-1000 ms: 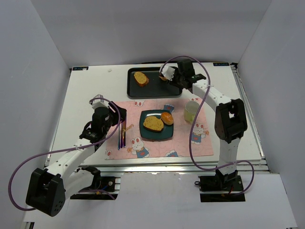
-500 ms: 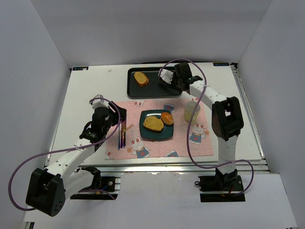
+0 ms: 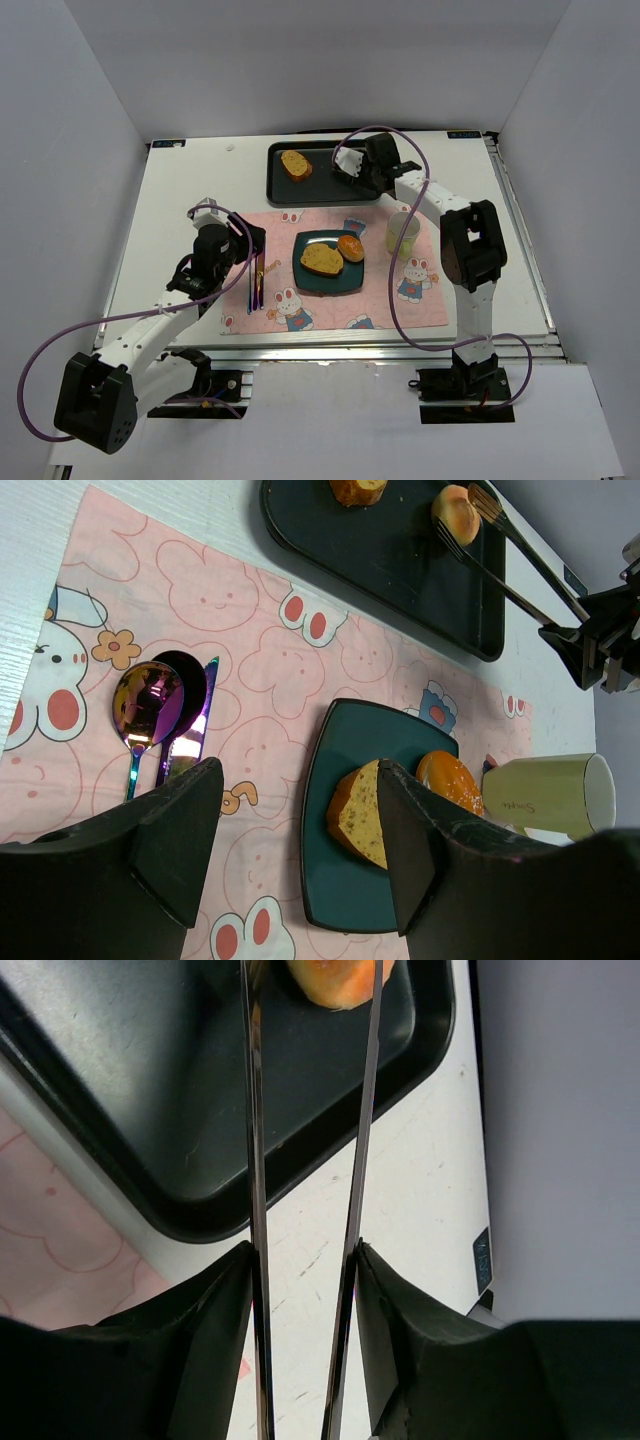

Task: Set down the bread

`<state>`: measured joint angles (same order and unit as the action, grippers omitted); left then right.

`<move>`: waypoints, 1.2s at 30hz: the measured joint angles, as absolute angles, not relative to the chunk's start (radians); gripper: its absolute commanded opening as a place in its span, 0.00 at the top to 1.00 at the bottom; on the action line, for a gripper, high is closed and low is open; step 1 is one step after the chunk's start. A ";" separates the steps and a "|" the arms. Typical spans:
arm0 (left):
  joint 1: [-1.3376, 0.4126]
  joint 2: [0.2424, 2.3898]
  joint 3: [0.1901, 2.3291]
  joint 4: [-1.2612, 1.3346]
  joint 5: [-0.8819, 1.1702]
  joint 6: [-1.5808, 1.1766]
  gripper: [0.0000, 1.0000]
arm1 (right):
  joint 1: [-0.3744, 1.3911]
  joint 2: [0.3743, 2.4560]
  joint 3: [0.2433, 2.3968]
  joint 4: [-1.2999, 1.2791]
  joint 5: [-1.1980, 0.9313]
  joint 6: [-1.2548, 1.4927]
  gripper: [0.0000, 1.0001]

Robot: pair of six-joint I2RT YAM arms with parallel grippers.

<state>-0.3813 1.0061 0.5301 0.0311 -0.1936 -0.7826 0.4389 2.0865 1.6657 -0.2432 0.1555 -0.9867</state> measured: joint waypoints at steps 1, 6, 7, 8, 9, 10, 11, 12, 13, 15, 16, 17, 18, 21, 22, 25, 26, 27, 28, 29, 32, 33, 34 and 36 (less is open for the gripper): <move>-0.381 1.006 0.530 0.031 -0.194 -0.783 0.28 | 0.439 2.086 1.664 -0.234 0.158 -0.989 0.51; -0.381 1.006 0.530 0.031 -0.194 -0.783 0.28 | 0.439 2.086 1.653 -0.210 0.176 -0.999 0.50; -0.381 1.006 0.530 0.031 -0.194 -0.783 0.28 | 0.439 2.086 1.653 -0.207 0.181 -1.000 0.50; -0.381 1.006 0.530 0.031 -0.194 -0.783 0.28 | 0.439 2.086 1.653 -0.206 0.184 -1.000 0.50; -0.381 1.006 0.530 0.031 -0.194 -0.783 0.28 | 0.439 2.086 1.653 -0.205 0.188 -1.000 0.50; -0.381 1.006 0.530 0.031 -0.194 -0.783 0.28 | 0.439 2.086 1.653 -0.205 0.191 -1.000 0.50; -0.381 1.005 0.530 0.031 -0.194 -0.783 0.28 | 0.439 2.086 1.653 -0.205 0.195 -1.000 0.52; -0.381 1.005 0.530 0.031 -0.194 -0.783 0.28 | 0.439 2.086 1.653 -0.205 0.198 -1.000 0.53; -0.381 1.004 0.530 0.031 -0.194 -0.783 0.28 | 0.439 2.086 1.653 -0.205 0.202 -0.999 0.55; -0.381 1.002 0.530 0.031 -0.194 -0.783 0.28 | 0.439 2.086 1.653 -0.205 0.207 -1.000 0.61; -0.381 1.002 0.530 0.031 -0.194 -0.783 0.28 | 0.439 2.086 1.653 -0.206 0.208 -0.998 0.64; -0.381 1.002 0.530 0.031 -0.194 -0.783 0.28 | 0.439 2.086 1.653 -0.207 0.210 -0.995 0.71; -0.381 1.002 0.530 0.031 -0.194 -0.783 0.28 | 0.439 2.086 1.653 -0.208 0.211 -0.994 0.74; -0.381 1.002 0.530 0.031 -0.194 -0.783 0.28 | 0.439 2.087 1.655 -0.216 0.211 -0.976 0.84; -0.381 1.002 0.530 0.031 -0.194 -0.783 0.28 | 0.439 2.087 1.657 -0.222 0.211 -0.970 0.90; -0.381 1.001 0.530 0.031 -0.194 -0.783 0.28 | 0.439 2.087 1.660 -0.233 0.209 -0.953 0.94; -0.381 1.000 0.530 0.031 -0.194 -0.783 0.28 | 0.439 2.087 1.660 -0.236 0.206 -0.947 0.96; -0.381 0.999 0.530 0.031 -0.194 -0.783 0.28 | 0.439 2.087 1.660 -0.239 0.204 -0.941 0.97; -0.381 0.997 0.530 0.031 -0.194 -0.783 0.28 | 0.439 2.087 1.660 -0.242 0.199 -0.931 0.98; -0.381 0.997 0.530 0.031 -0.194 -0.783 0.28 | 0.439 2.086 1.660 -0.244 0.194 -0.921 0.99; -0.381 0.996 0.530 0.031 -0.194 -0.783 0.28 | 0.439 2.072 1.658 -0.264 0.170 -0.895 1.00; -0.381 0.996 0.530 0.031 -0.194 -0.783 0.28 | 0.439 2.062 1.655 -0.270 0.161 -0.888 1.00; -0.381 0.996 0.530 0.031 -0.194 -0.783 0.28 | 0.438 2.046 1.649 -0.278 0.149 -0.879 1.00; -0.381 0.996 0.530 0.031 -0.194 -0.783 0.28 | 0.436 2.003 1.625 -0.290 0.123 -0.864 1.00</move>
